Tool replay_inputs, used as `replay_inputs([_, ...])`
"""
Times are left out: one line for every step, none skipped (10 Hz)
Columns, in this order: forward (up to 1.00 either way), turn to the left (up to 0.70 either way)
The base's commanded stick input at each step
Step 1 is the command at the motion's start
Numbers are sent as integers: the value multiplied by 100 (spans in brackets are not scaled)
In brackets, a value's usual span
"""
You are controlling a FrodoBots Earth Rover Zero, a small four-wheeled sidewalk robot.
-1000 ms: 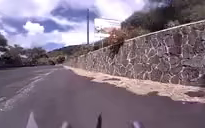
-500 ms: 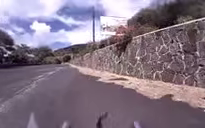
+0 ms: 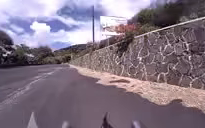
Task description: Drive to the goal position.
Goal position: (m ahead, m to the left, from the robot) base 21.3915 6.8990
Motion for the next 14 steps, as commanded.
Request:
replay_inputs([50, 17])
replay_inputs([50, 24])
replay_inputs([50, 25])
replay_inputs([50, 25])
replay_inputs([50, 25])
replay_inputs([50, 25])
replay_inputs([50, 25])
replay_inputs([50, 25])
replay_inputs([50, 25])
replay_inputs([50, 25])
replay_inputs([50, 25])
replay_inputs([50, 25])
replay_inputs([50, 25])
replay_inputs([50, 22])
